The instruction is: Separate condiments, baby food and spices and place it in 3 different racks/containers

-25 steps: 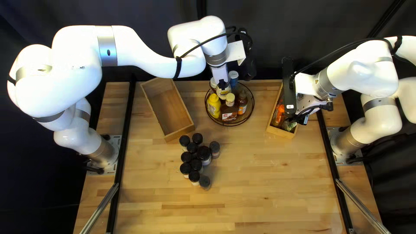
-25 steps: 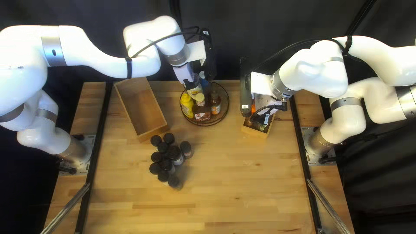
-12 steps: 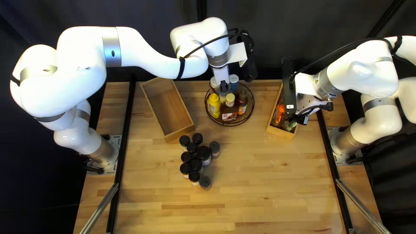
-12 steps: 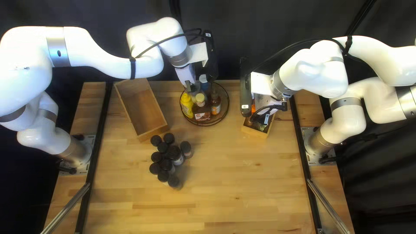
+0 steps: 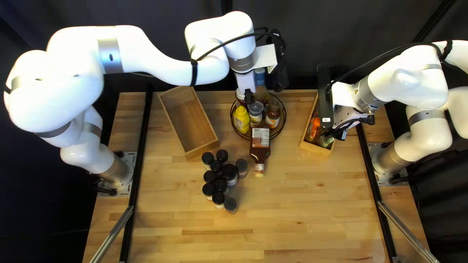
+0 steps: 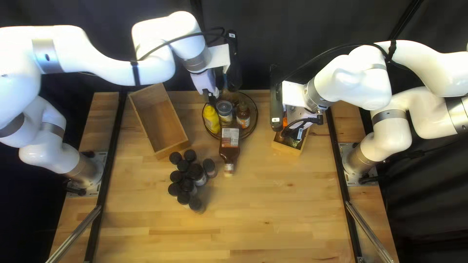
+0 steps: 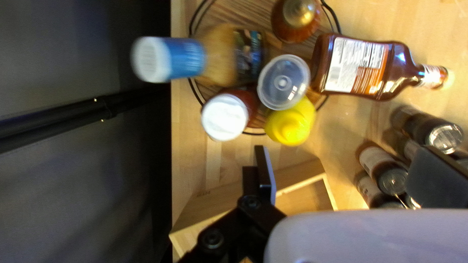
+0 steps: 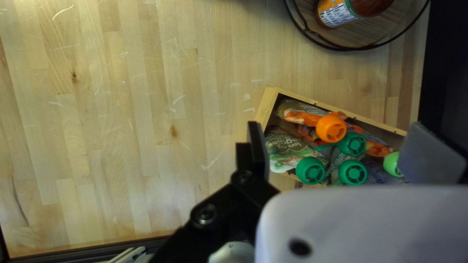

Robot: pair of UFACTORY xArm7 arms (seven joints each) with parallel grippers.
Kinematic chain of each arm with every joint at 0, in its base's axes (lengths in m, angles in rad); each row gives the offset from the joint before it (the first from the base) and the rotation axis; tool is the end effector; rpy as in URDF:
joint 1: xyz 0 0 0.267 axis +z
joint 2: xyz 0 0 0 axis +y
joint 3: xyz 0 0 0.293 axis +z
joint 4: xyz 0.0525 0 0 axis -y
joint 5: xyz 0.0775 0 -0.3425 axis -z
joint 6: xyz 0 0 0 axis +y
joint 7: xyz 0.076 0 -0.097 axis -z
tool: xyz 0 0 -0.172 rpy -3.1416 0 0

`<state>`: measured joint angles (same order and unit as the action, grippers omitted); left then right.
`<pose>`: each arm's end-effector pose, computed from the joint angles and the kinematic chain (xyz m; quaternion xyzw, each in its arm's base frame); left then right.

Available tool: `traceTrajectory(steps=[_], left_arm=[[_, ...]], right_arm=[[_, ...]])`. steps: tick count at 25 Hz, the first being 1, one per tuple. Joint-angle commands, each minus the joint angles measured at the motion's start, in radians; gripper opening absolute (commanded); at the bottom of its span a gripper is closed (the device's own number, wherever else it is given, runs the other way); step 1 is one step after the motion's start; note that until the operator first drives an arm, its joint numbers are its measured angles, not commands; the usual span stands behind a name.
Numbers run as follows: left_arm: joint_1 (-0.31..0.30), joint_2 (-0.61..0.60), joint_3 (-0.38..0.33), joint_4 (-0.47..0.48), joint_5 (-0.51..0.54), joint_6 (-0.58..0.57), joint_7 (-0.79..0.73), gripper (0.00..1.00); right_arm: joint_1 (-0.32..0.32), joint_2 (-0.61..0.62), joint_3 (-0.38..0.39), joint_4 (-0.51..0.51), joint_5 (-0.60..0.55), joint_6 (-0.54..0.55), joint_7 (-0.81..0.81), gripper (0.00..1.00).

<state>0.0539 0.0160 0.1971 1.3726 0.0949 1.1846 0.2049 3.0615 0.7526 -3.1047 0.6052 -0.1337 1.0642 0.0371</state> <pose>0.5077 0.1516 0.3112 -0.9952 -0.0088 -0.0731 0.0651 0.3383 -0.0440 0.2869 0.9863 -0.0192 0.1449 0.0761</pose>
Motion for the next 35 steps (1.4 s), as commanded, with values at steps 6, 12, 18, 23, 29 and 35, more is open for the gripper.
traceTrajectory(steps=[6,12,18,23,29,35], left_arm=[[-0.065,-0.119,-0.066,-0.099,-0.027,0.039,0.02,1.0],[-0.131,-0.129,-0.129,-0.135,-0.067,0.039,0.033,1.0],[-0.188,-0.088,-0.182,-0.144,-0.085,0.024,0.093,1.0],[-0.223,-0.01,-0.218,-0.137,-0.078,-0.05,0.218,1.0],[-0.236,0.095,-0.241,-0.115,-0.069,-0.17,0.382,1.0],[-0.23,0.171,-0.254,-0.132,-0.06,-0.279,0.53,1.0]], right_arm=[[0.0,0.0,0.0,0.0,0.0,0.0,0.0,1.0],[0.0,0.0,0.0,0.0,0.0,0.0,0.0,1.0],[0.0,0.0,0.0,0.0,0.0,0.0,0.0,1.0],[0.0,0.0,0.0,0.0,0.0,0.0,0.0,1.0],[0.0,0.0,0.0,0.0,0.0,0.0,0.0,1.0],[0.0,0.0,0.0,0.0,0.0,0.0,0.0,1.0]])
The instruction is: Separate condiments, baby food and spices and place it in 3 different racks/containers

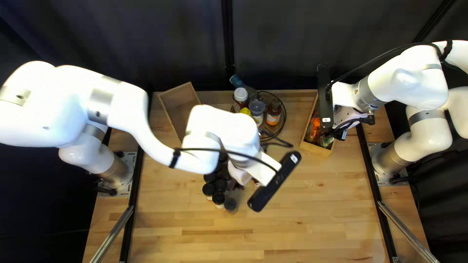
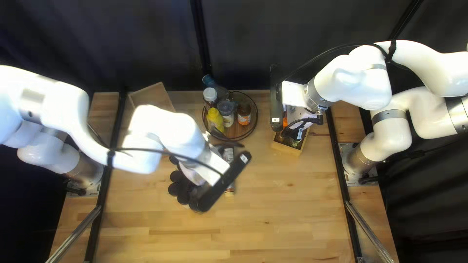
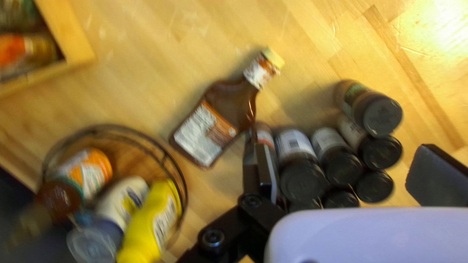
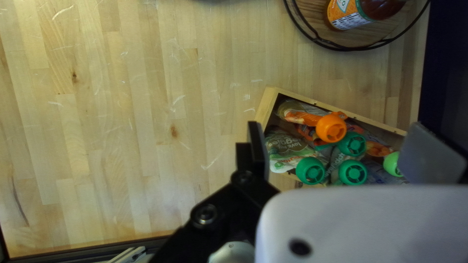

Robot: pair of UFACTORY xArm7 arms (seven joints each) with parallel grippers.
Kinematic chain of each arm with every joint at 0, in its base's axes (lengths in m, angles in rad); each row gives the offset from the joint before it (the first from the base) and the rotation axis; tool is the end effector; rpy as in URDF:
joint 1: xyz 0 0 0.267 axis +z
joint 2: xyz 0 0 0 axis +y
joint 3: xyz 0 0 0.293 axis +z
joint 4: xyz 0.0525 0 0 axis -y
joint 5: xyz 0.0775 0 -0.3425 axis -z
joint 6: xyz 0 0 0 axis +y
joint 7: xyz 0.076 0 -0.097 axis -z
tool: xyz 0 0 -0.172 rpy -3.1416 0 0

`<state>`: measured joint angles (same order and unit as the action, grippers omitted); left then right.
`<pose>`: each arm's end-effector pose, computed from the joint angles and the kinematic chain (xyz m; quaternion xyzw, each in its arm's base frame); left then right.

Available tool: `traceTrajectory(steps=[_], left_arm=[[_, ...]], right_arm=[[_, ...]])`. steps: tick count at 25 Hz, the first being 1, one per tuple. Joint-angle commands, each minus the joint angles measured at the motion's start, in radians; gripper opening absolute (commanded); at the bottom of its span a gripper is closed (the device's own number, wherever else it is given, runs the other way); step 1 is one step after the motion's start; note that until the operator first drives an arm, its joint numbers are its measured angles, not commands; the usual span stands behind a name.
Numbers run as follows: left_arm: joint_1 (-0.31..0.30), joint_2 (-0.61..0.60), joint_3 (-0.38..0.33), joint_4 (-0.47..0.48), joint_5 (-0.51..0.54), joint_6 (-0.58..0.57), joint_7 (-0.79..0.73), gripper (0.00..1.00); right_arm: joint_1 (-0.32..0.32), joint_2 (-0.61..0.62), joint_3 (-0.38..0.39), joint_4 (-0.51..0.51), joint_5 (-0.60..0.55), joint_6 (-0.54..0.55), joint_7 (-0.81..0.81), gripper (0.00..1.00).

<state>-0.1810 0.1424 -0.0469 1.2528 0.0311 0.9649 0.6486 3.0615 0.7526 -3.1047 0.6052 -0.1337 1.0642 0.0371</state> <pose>0.5361 -0.1188 0.2118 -0.8999 0.4299 -0.0691 0.0251 0.3383 -0.0440 0.2869 0.9863 -0.0192 0.1449 0.0761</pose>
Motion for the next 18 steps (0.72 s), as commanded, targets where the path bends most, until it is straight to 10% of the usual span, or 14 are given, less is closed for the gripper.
traceTrajectory(steps=[1,18], left_arm=[[0.006,0.061,-0.013,-0.014,0.007,-0.077,0.117,1.0],[-0.013,0.262,-0.018,0.043,0.108,-0.153,0.287,1.0]], right_arm=[[0.0,0.0,0.0,0.0,0.0,0.0,0.0,1.0],[0.0,0.0,0.0,0.0,0.0,0.0,0.0,1.0]])
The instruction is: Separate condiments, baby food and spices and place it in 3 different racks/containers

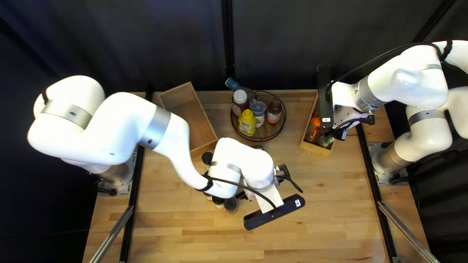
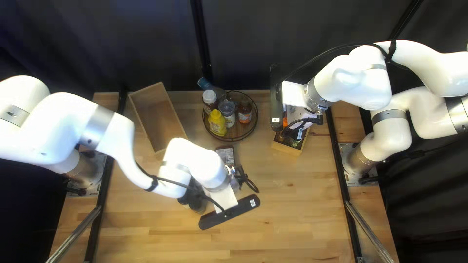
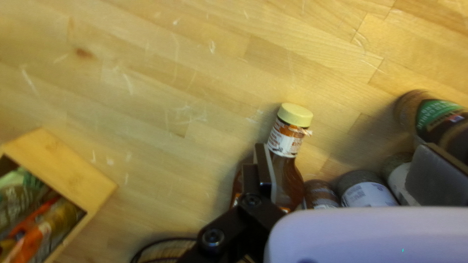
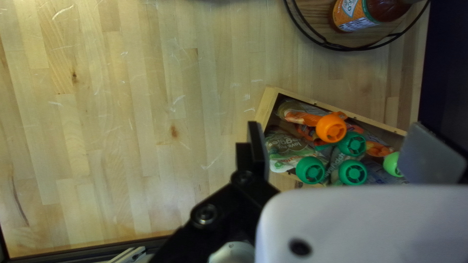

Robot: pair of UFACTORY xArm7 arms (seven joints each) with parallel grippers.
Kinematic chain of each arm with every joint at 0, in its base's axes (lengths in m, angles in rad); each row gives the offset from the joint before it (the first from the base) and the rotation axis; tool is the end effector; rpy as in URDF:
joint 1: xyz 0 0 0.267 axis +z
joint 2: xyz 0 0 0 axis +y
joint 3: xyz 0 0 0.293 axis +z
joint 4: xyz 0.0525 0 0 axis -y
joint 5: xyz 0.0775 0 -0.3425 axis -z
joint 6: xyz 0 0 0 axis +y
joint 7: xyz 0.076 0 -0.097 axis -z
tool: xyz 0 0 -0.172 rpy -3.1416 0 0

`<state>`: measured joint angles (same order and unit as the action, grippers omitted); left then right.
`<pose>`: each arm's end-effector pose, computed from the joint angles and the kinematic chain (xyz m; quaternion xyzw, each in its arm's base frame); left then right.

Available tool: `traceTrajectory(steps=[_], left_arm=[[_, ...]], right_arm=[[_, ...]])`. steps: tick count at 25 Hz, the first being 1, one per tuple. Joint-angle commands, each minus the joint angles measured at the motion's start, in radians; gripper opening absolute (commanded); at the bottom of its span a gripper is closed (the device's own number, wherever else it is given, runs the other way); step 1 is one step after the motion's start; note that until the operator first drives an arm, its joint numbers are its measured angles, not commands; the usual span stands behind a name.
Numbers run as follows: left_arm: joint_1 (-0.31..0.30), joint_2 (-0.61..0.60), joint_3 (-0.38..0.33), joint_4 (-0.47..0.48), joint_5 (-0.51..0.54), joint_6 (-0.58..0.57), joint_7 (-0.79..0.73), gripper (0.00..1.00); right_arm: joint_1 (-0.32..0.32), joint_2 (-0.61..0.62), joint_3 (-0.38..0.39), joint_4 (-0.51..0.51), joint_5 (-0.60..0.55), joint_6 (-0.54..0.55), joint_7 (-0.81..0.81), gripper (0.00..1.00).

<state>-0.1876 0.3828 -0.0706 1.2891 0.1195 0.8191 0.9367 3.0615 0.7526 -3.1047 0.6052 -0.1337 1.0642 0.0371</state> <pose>0.5604 -0.1315 0.1085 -0.8049 0.5908 -0.0311 0.0453 0.3383 -0.0440 0.2869 0.9863 -0.0192 0.1449 0.0761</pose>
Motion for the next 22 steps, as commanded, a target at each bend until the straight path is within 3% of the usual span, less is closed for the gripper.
traceTrajectory(steps=[1,11,22], left_arm=[[-0.011,0.035,0.011,0.006,0.033,-0.015,-0.006,1.0],[-0.045,0.117,0.042,0.024,0.11,-0.035,-0.041,1.0],[-0.026,0.205,0.04,0.064,0.118,-0.029,0.018,1.0]], right_arm=[[0.0,0.0,0.0,0.0,0.0,0.0,0.0,1.0],[0.0,0.0,0.0,0.0,0.0,0.0,0.0,1.0],[0.0,0.0,0.0,0.0,0.0,0.0,0.0,1.0]])
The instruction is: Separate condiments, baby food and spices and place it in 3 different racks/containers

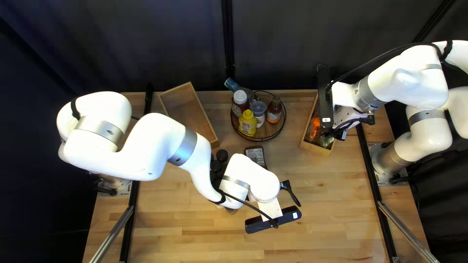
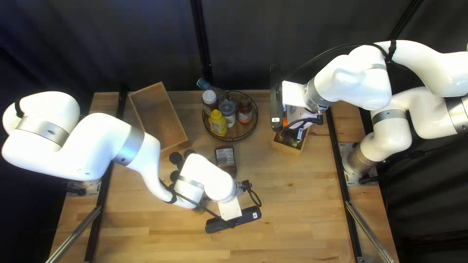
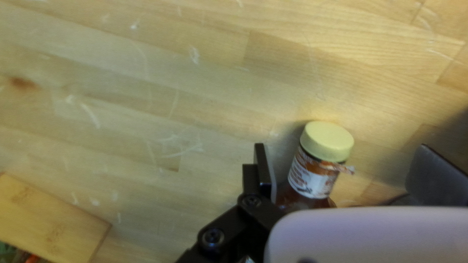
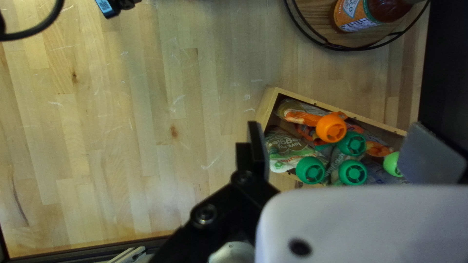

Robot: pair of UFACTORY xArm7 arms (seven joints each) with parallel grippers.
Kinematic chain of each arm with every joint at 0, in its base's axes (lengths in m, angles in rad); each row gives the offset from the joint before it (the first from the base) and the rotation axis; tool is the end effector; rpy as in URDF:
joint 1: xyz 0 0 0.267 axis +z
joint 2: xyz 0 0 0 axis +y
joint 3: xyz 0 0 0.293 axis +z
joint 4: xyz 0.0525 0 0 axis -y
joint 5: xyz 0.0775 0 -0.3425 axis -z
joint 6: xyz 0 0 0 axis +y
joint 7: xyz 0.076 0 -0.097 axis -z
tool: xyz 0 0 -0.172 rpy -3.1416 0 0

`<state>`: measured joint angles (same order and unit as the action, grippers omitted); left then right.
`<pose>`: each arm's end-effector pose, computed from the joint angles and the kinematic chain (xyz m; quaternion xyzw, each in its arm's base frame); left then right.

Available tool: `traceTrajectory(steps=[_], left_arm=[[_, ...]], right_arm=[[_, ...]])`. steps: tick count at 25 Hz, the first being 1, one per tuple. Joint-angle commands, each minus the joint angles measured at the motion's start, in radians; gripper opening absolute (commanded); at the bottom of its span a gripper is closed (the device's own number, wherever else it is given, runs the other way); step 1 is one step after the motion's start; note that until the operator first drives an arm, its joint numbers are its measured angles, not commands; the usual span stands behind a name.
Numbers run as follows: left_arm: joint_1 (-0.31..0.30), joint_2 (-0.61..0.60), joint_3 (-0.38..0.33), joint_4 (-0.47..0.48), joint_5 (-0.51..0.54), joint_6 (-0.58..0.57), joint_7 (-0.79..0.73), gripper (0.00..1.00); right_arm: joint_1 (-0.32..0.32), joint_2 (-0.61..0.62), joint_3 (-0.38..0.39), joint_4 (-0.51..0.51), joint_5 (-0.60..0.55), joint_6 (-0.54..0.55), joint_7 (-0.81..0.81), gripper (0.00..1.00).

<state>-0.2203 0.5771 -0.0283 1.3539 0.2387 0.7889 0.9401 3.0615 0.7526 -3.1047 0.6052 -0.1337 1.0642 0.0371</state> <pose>0.5647 -0.1110 0.0264 -0.7773 0.6245 0.0310 0.0699 0.3383 -0.0440 0.2869 0.9863 -0.0192 0.1449 0.0761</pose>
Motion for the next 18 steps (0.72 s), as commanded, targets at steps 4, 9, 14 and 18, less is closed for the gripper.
traceTrajectory(steps=[4,9,14,18], left_arm=[[0.016,0.028,-0.003,0.007,-0.003,0.006,0.034,0.97],[0.016,0.023,-0.004,0.006,0.0,0.016,0.043,0.02],[0.016,0.025,-0.004,0.014,0.004,0.026,0.051,0.0],[0.019,0.006,-0.009,0.032,-0.004,0.057,0.064,0.0]], right_arm=[[0.0,0.0,0.0,0.0,0.0,0.0,0.0,1.0],[0.0,0.0,0.0,0.0,0.0,0.0,0.0,1.0],[0.0,0.0,0.0,0.0,0.0,0.0,0.0,1.0],[0.0,0.0,0.0,0.0,0.0,0.0,0.0,1.0]])
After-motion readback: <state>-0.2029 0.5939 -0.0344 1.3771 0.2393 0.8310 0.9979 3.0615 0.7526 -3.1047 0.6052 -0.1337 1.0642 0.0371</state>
